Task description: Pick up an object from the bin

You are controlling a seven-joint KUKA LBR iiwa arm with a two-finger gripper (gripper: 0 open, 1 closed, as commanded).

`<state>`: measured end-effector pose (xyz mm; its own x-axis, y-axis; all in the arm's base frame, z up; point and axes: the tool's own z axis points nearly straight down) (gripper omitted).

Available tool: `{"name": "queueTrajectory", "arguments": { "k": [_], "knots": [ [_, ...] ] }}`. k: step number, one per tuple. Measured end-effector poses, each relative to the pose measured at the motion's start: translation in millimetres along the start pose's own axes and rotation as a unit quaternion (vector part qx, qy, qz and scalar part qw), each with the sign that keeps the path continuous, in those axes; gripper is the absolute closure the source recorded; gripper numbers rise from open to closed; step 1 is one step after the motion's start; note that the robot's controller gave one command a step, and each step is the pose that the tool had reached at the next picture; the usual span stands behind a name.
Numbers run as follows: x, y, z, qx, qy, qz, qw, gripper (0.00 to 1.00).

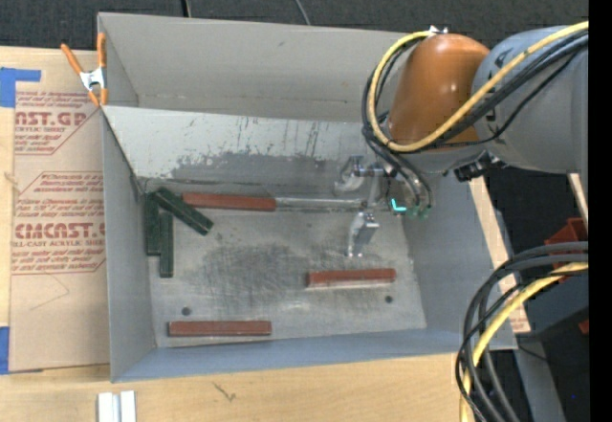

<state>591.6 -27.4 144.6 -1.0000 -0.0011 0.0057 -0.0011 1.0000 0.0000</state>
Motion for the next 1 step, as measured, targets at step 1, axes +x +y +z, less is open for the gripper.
{"name": "queueTrajectory", "arguments": {
  "k": [1],
  "knots": [
    [-1.9,-0.1,-4.1,0.000,-0.0037,0.000,1.0000,0.00]
  ]
}}
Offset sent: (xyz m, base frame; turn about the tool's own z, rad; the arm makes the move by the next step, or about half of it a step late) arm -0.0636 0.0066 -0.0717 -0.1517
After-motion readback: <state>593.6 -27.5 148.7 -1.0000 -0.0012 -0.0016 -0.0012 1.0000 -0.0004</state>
